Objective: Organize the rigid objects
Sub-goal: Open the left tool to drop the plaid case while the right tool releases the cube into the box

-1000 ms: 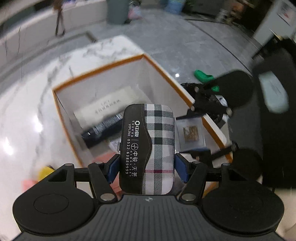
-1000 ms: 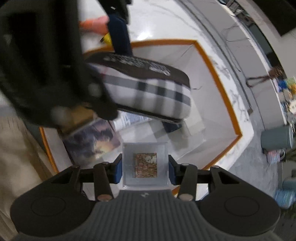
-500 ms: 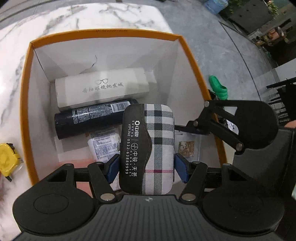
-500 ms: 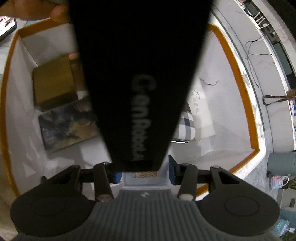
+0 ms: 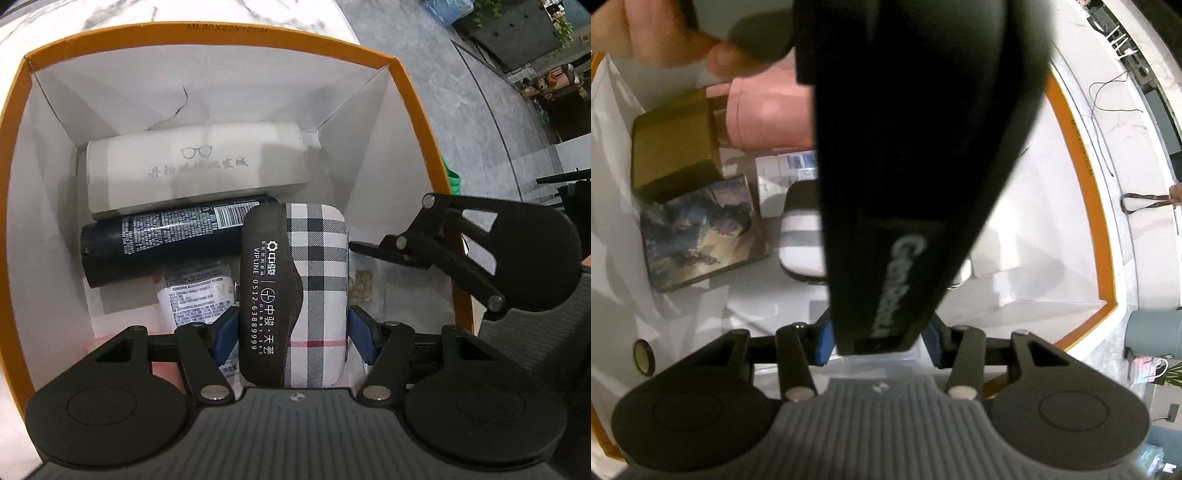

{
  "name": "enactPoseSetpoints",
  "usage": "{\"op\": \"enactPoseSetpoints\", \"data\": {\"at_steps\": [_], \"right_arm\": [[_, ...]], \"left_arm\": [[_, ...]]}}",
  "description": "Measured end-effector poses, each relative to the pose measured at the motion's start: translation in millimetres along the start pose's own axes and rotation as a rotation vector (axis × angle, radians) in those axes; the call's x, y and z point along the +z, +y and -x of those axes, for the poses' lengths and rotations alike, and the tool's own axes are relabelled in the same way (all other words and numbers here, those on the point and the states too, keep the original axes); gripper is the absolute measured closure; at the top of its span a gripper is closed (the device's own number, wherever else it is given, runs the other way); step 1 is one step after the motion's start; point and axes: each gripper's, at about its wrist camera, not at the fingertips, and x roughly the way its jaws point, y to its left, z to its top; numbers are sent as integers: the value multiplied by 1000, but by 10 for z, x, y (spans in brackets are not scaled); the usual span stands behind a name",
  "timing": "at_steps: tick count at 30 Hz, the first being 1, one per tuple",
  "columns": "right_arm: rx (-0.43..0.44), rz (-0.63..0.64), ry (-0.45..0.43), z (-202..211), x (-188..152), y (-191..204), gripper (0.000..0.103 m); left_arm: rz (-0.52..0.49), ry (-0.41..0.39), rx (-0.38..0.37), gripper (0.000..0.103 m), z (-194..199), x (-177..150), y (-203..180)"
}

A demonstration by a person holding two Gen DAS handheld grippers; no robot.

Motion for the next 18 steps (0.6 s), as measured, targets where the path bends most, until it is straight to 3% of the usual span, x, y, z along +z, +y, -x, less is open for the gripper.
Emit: {"op": "enactPoseSetpoints", "data": {"at_steps": [14,16,18], "right_arm": [[10,-28,14,56,30,-6,56],[21,-15,21,55,27,-8,56],[35,-9,26,78,21,-3,56]], "left_arm": [[51,17,-8,29,132,-51,155],[34,25,-16,41,134,-41,109],[33,30,-9,45,106,-47,112]]}}
